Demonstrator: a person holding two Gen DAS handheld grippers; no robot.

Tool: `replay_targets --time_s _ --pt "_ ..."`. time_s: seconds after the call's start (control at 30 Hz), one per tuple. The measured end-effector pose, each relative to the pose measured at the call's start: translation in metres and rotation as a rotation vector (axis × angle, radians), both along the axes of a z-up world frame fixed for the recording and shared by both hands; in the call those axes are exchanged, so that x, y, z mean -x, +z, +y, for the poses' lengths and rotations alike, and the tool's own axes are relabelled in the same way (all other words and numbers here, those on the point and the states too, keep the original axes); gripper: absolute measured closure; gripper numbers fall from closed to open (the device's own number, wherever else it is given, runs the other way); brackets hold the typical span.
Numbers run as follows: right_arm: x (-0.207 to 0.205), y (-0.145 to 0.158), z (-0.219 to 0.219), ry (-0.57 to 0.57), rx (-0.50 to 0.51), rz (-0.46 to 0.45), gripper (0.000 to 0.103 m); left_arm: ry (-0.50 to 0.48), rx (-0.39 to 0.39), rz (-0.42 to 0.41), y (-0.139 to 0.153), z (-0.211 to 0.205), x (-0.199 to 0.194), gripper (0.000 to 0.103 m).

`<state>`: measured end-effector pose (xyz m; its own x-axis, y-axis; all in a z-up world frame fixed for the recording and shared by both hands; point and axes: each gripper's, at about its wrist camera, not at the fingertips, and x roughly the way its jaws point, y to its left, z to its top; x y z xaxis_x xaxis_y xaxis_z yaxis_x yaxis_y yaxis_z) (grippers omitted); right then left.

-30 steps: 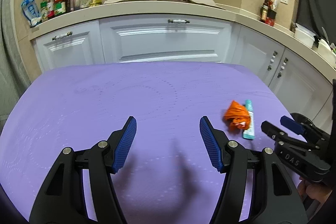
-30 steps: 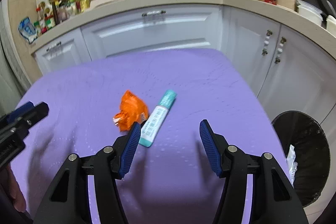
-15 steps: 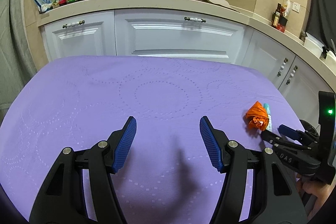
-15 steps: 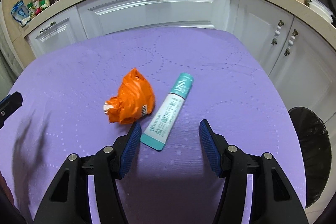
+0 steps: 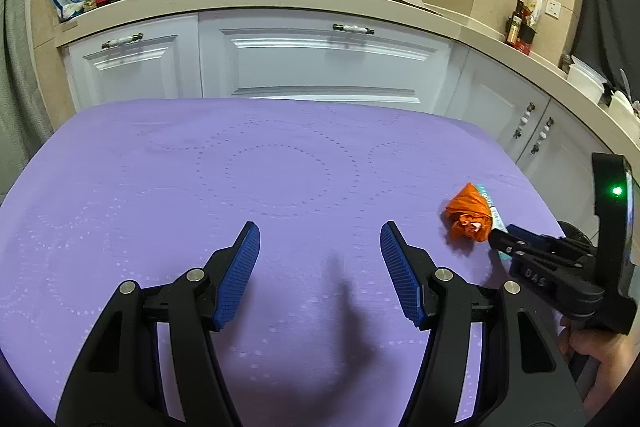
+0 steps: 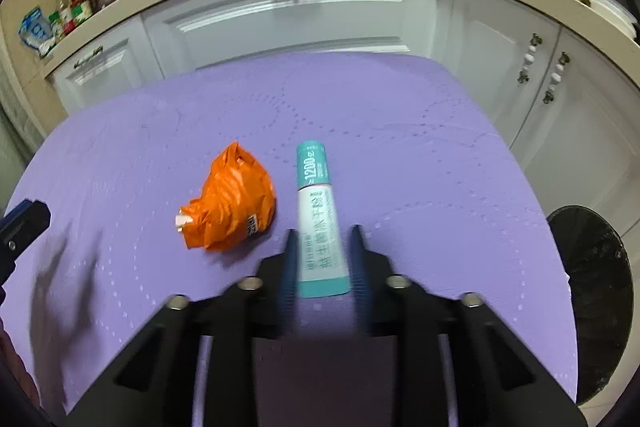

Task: Collect trash
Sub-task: 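Grasp the teal-capped tube with the right tool while the left tool grasps the orange bag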

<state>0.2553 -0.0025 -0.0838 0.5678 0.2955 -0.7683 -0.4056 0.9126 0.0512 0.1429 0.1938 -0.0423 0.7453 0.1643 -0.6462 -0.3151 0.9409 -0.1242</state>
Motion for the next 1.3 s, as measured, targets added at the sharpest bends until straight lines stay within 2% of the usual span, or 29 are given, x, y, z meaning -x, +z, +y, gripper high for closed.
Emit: replay_targets --time_s 0.23,0.73,1.1,1.17,1.3 --pt "0.001 0.004 -0.021 -0.035 -0.024 -0.015 0.08 -0.04 0.004 0.006 -0.001 -0.019 -0.012 0.042" --pt "0.002 0.01 -0.094 -0.132 -0.073 -0.039 0.08 -0.154 -0.036 0.025 -0.004 -0.088 -0.05 0.042" --pt "-0.001 0.01 -0.125 -0.154 -0.106 -0.044 0.081 -0.168 -0.06 0.078 -0.019 -0.118 -0.087 0.042" --pt "0.0 0.011 -0.127 -0.154 -0.111 -0.046 0.081 -0.174 -0.059 0.091 -0.022 -0.12 -0.091 0.046" --pt "-0.002 0.01 -0.129 -0.152 -0.12 -0.044 0.08 -0.196 -0.062 0.114 -0.028 -0.124 -0.098 0.062"
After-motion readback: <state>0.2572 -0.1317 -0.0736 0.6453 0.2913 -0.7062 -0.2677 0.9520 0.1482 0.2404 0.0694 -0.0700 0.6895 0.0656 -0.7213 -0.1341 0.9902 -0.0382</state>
